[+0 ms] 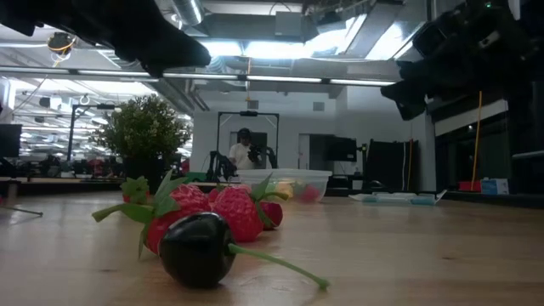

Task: Pick and placing Produce into tupperware
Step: Put the left red cherry into the transparent container

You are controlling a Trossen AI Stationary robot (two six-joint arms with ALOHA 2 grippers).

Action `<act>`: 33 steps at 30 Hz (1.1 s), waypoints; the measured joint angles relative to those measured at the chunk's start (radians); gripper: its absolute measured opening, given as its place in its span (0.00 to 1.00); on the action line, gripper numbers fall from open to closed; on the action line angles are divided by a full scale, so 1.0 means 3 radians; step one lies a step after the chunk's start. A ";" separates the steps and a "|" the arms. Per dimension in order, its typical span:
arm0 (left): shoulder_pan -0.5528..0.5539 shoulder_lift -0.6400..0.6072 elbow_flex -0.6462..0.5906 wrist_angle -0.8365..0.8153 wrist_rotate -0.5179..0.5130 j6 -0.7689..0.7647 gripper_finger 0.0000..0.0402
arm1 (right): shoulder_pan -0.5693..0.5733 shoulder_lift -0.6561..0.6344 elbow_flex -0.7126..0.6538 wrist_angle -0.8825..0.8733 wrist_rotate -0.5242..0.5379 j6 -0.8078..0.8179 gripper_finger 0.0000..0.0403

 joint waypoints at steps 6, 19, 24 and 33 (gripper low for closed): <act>0.0000 0.0000 0.0000 0.0000 0.0138 0.0007 0.17 | 0.0007 0.0031 -0.0018 0.0094 0.0307 -0.0030 0.51; 0.0000 0.0000 0.0254 -0.1078 0.0037 -0.0443 0.17 | 0.0007 0.0258 -0.0018 0.0100 0.0345 -0.0111 0.51; -0.0031 0.0000 0.0662 -0.2041 0.0105 -0.0494 0.17 | 0.0007 0.0268 -0.0018 0.0116 0.0345 -0.0109 0.51; -0.0161 0.0000 0.1241 -0.3369 0.0357 -0.1236 0.17 | 0.0007 0.0268 -0.0018 0.0134 0.0345 -0.0078 0.51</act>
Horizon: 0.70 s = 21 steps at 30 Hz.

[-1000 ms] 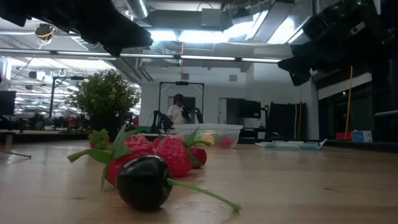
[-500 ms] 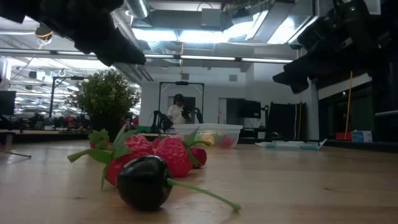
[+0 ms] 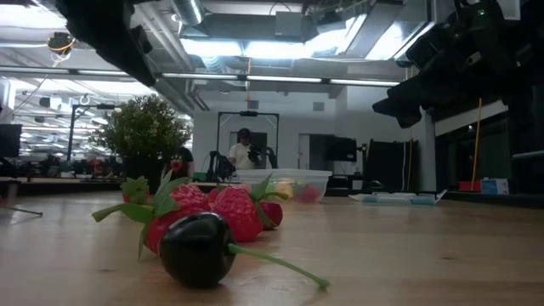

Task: Pick and placing Produce into tupperware
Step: Put the left red cherry into the transparent container

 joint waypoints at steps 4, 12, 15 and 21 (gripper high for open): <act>-0.0091 0.0013 0.0013 -0.0097 0.0131 -0.0282 0.17 | 0.0000 0.0000 0.0000 0.0060 -0.0001 0.0121 0.51; -0.0412 0.0237 0.0014 -0.0265 0.0436 -0.0796 0.21 | 0.0005 0.0000 0.0000 0.0156 -0.0003 0.0247 0.51; -0.0535 0.0317 0.0014 -0.0269 0.0537 -0.0956 0.27 | 0.0049 0.0000 0.0000 0.0212 -0.0001 0.0249 0.51; -0.0747 0.0388 0.0014 -0.0302 0.0694 -0.1216 0.39 | 0.0172 0.0000 0.0000 0.0308 -0.0003 0.0242 0.51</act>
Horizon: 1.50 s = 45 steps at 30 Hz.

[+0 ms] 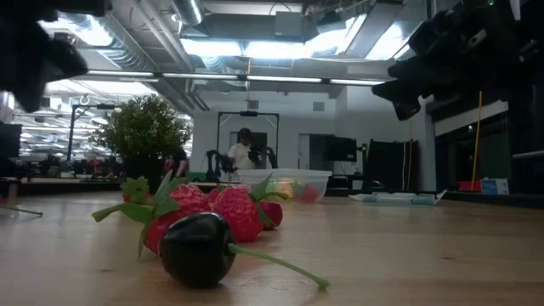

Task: Pick and placing Produce into tupperware
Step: Put the left red cherry into the transparent container

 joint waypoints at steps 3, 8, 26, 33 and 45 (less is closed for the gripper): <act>-0.0085 0.0047 0.0000 -0.0062 0.0001 -0.0121 0.41 | 0.0047 0.0000 0.0000 0.0005 0.0001 0.0006 0.51; -0.0168 0.0140 -0.0001 -0.0306 0.0001 -0.0299 0.41 | 0.0100 0.0000 0.0000 0.0005 0.0001 0.0086 0.51; -0.0193 0.0658 -0.0001 -0.0303 -0.0030 -0.0332 0.40 | 0.0209 0.0000 0.0000 0.0022 0.0003 0.0151 0.51; -0.0191 0.0820 -0.0001 -0.0241 -0.0033 -0.0328 0.40 | 0.0209 0.0000 0.0000 0.0021 0.0004 0.0146 0.51; -0.0183 0.0893 -0.0003 -0.0192 -0.0218 -0.0318 0.40 | 0.0209 0.0000 0.0000 0.0020 0.0004 0.0150 0.51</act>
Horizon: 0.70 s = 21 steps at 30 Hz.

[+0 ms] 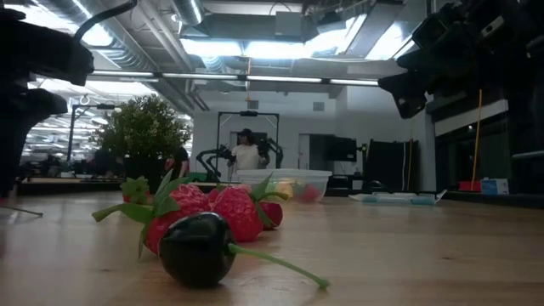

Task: Pick and placing Produce into tupperware
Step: Put the left red cherry into the transparent container

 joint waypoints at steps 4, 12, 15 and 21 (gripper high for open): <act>-0.0001 0.0000 0.0000 0.0013 0.0017 0.0000 0.40 | 0.0000 0.0000 0.0000 -0.0001 0.0000 -0.0003 0.51; -0.0001 0.0000 0.0000 0.0033 0.0031 -0.0001 0.40 | 0.0000 0.0000 0.0000 -0.0001 0.0000 0.0002 0.51; -0.0001 -0.0001 -0.0015 0.0038 0.0035 -0.0003 0.40 | 0.0000 0.0000 0.0000 0.0000 0.0000 0.0003 0.51; -0.0001 -0.0001 -0.0139 0.0093 0.0040 -0.0024 0.40 | 0.0000 0.0000 0.0000 -0.0001 0.0000 0.0004 0.51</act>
